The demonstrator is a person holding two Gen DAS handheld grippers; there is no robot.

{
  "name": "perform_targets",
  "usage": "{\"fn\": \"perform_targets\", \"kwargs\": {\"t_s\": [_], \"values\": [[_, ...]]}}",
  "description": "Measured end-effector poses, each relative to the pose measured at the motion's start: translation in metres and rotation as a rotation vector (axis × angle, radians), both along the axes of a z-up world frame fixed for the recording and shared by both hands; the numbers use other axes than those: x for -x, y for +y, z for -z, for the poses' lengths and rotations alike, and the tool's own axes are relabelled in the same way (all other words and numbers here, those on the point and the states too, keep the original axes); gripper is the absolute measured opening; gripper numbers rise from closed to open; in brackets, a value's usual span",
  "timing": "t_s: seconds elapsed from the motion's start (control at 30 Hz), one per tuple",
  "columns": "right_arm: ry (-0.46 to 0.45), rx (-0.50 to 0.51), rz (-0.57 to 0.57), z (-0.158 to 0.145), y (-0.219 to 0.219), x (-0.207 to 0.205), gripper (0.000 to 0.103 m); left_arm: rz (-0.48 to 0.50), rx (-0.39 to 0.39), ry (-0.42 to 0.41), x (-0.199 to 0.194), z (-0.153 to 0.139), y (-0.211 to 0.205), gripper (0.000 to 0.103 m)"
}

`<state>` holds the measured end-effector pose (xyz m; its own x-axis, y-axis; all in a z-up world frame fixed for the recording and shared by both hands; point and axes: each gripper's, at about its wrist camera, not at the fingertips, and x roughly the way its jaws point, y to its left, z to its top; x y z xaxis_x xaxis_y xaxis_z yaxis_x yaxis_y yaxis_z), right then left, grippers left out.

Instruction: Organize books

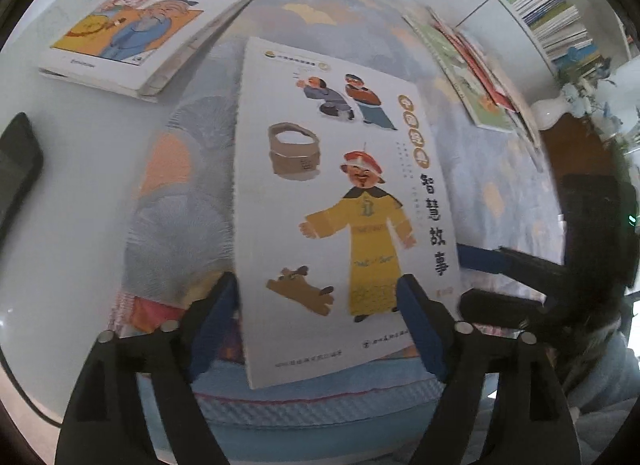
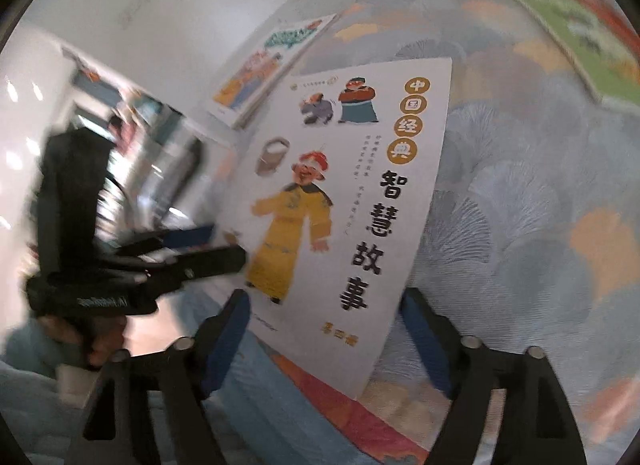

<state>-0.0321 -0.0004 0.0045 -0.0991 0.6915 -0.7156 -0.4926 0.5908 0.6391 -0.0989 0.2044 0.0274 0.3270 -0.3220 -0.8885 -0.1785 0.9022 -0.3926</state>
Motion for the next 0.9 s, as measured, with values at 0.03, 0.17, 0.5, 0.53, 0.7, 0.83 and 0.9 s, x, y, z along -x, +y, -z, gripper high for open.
{"fn": "perform_targets", "kwargs": {"t_s": [0.03, 0.17, 0.5, 0.53, 0.7, 0.83, 0.9], "values": [[0.041, -0.049, 0.02, 0.003, -0.006, -0.004, 0.086, 0.003, -0.001, -0.002, 0.001, 0.0, -0.001, 0.079], [0.228, -0.235, 0.11, 0.021, -0.032, -0.019, 0.085, -0.034, 0.083, -0.022, 0.004, 0.002, 0.009, 0.079], [0.239, -0.153, -0.072, 0.013, 0.006, 0.0, 0.085, 0.01, 0.125, 0.018, -0.002, 0.003, -0.009, 0.068], [0.219, -0.135, -0.072, 0.011, 0.008, 0.003, 0.085, 0.015, 0.098, 0.022, -0.003, 0.001, -0.011, 0.063], [-0.007, 0.069, -0.141, -0.009, 0.038, 0.025, 0.076, 0.008, -0.084, 0.041, -0.006, -0.001, -0.017, 0.032], [-0.224, 0.262, -0.226, -0.018, 0.065, 0.054, 0.066, -0.001, -0.095, 0.034, -0.006, -0.001, -0.014, 0.028], [-0.307, 0.358, -0.243, -0.021, 0.075, 0.063, 0.052, 0.003, -0.089, 0.03, -0.007, 0.0, -0.012, 0.025]]}}
